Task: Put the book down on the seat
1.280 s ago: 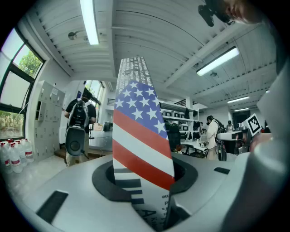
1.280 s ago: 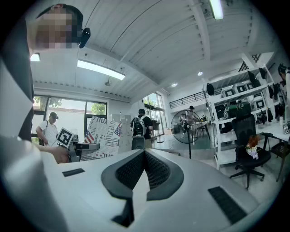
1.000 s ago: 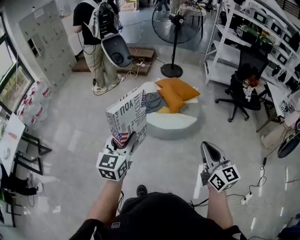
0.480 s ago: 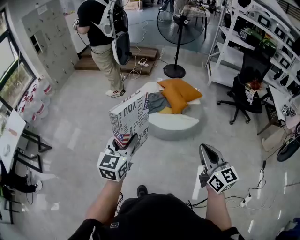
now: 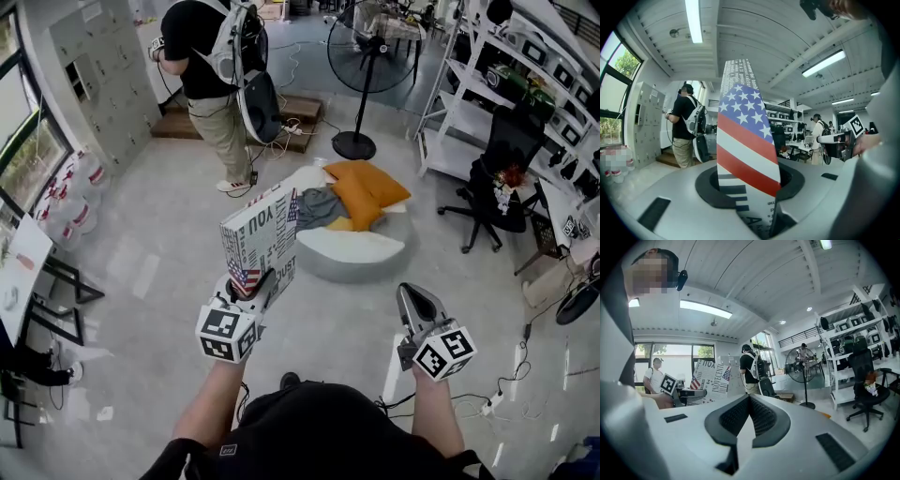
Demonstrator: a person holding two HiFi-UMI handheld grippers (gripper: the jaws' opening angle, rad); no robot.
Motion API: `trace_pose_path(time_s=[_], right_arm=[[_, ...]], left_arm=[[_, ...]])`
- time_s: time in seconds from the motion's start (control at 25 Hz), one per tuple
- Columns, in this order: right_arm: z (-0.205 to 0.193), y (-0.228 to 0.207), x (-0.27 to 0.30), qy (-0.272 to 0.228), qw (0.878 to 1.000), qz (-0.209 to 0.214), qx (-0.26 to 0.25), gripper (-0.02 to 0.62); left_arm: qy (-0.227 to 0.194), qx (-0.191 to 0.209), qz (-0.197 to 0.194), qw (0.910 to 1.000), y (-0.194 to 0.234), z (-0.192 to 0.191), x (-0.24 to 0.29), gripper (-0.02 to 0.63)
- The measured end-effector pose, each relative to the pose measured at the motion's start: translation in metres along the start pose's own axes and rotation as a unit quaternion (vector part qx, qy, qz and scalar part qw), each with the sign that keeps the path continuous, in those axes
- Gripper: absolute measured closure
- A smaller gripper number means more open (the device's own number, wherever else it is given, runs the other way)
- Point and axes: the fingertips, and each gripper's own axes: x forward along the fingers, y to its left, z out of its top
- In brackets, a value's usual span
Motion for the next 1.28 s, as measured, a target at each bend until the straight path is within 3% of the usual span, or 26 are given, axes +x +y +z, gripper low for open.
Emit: trace_pose_path(time_s=[0.28,0.76,1.0,1.28], right_arm=[[-0.005,0.046,0.024,0.025,1.0,-0.002,-0.002,0.581],[-0.008,0.07,0.059,0.046,0.999,0.025,-0.008,0.581],[-0.016,0.056,0.081,0.053,0.998,0.039,0.003,0.58],[-0.032,0.004,0.111,0.064,0.996,0.042,0.035,0.58]], left_arm=[[0.002,-0.014,-0.004,0.9999,0.041,-0.012,-0.025,0.439],[0.002,-0.041,0.014,0.9991,0.077,-0.031,-0.034,0.439],[0.014,-0.042,0.023,0.9987,0.085,-0.038,-0.017,0.439],[0.042,-0.023,0.02,0.9987,0.083,-0.036,0.04,0.439]])
